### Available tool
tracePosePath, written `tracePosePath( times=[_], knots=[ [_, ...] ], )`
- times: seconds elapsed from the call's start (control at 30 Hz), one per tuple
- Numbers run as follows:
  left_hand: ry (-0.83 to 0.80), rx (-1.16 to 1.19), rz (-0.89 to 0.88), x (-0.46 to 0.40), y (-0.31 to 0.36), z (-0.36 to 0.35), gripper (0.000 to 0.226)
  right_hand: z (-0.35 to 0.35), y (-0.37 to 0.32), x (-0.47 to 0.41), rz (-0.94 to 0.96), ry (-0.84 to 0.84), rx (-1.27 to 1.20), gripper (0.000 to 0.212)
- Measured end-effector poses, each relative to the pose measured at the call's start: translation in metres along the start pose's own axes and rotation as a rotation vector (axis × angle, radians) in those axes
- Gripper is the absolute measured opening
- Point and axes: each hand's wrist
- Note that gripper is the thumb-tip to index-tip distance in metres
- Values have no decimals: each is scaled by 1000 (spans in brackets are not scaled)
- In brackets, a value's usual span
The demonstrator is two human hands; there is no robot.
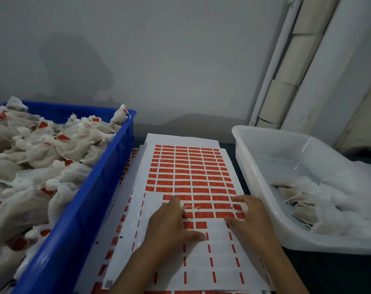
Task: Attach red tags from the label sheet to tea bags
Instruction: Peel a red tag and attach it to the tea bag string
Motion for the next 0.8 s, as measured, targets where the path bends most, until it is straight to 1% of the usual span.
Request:
tracePosePath(
  times=[0.1, 0.17, 0.23, 0.3, 0.43, 0.5, 0.63, 0.73, 0.8],
  knots=[
    [11, 31, 9, 3, 3, 0, 65, 2, -5, -2, 11, -27, -2, 37],
    [21, 56, 19, 4, 4, 1, 63, 1, -3, 1, -1, -11, 76, 46],
    [23, 67, 18, 4, 4, 1, 61, -2, -2, 5, -38, -26, 185, 45],
    [26, 71, 12, 3, 3, 1, 60, -4, -3, 6, -35, -7, 224, 43],
    [44, 44, 20, 0, -2, 1, 61, -1, -7, 5, 19, 70, 112, 37],
    [51, 39, 24, -2, -7, 1, 61, 0, -8, 7, 39, 107, 38, 40],
    [62, 70, 42, -7, -13, 4, 59, -3, -14, 6, 11, 149, -119, 50],
    [53, 102, 70, -8, -15, 3, 65, -3, -16, 5, -12, 138, -146, 54],
    [44, 108, 71, -7, -15, 2, 69, 2, -16, 3, -75, 77, -220, 55]
  ],
)
Point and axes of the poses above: each hand's wrist, its own x-axis away from the middle knuckle, its own z-axis out of the back of the hand, y = z × x, and after that the axes turned 6 degrees about -x, right-handed
